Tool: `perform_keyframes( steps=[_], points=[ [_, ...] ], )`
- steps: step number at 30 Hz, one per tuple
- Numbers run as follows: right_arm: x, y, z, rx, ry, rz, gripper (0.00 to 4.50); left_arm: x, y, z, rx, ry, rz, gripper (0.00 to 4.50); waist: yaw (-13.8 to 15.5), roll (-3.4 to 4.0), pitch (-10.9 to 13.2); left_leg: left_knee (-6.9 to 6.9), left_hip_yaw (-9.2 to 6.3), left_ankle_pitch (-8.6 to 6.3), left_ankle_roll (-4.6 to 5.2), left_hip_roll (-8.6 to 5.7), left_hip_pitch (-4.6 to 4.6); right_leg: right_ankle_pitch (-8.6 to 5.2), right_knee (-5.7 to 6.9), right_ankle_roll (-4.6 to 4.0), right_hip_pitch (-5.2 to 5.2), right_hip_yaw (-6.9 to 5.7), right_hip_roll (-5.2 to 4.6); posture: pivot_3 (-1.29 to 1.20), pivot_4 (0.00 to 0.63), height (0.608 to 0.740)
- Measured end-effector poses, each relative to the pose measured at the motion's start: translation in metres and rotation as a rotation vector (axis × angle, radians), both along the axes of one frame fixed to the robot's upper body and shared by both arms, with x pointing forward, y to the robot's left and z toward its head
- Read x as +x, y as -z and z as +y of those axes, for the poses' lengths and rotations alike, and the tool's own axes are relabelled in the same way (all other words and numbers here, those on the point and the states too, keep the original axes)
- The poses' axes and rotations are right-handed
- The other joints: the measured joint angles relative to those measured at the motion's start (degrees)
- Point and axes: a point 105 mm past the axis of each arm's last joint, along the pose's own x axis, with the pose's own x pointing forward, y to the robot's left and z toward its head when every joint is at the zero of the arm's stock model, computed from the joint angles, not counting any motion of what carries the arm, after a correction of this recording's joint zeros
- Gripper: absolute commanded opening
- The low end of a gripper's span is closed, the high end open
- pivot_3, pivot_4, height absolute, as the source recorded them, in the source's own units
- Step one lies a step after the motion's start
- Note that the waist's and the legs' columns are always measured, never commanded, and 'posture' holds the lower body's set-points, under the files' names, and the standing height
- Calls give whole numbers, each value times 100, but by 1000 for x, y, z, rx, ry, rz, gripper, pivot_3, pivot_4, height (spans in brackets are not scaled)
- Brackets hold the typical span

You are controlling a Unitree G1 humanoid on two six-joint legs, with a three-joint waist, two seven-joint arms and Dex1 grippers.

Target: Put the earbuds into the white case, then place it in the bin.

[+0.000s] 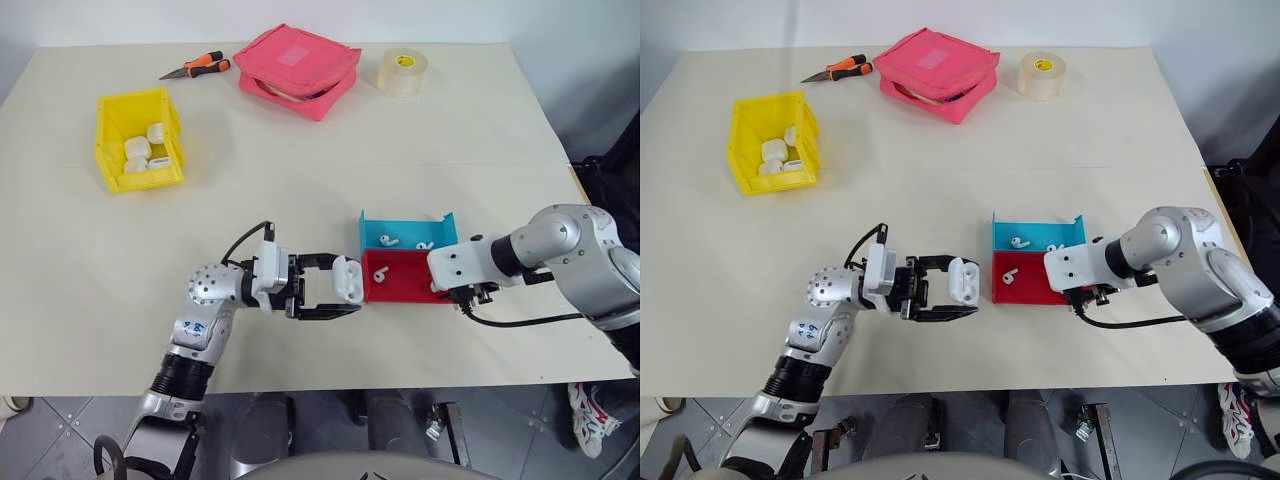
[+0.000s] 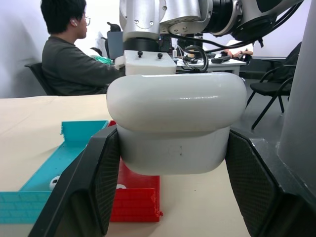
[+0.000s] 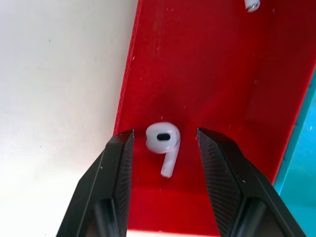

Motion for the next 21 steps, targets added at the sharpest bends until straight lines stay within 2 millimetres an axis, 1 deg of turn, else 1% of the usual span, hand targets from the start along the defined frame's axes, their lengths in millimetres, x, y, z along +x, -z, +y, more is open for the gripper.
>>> perform_keyframes(
  steps=[14, 17, 20, 21],
  points=[
    [2, -1, 3, -14, -21, -6, 2073, 0, 0, -1, -1, -5, 2, 2793, 2, 0, 0, 0, 0, 0, 0, -1, 0, 0, 0, 0, 1, -1, -1, 0, 150, 740],
    [2, 0, 2, -16, -22, 0, 1503, 0, 0, -1, -1, -5, 2, 2793, 3, 0, 0, 0, 0, 0, -1, -1, 0, 0, 0, 0, 1, -1, -1, 0, 150, 740],
    [2, 0, 2, -21, -20, 3, 464, 0, 0, -1, -1, -5, 2, 2793, 0, 0, 0, 0, 0, 0, 0, 0, 0, 0, 0, 0, 1, -1, 0, 0, 150, 740],
    [2, 0, 2, -21, -20, 2, 439, 0, 0, -1, -1, -5, 2, 2793, 0, 0, 0, 0, 0, 0, 0, 0, 0, 0, 0, 0, 1, -1, 0, 0, 150, 740]
  ],
)
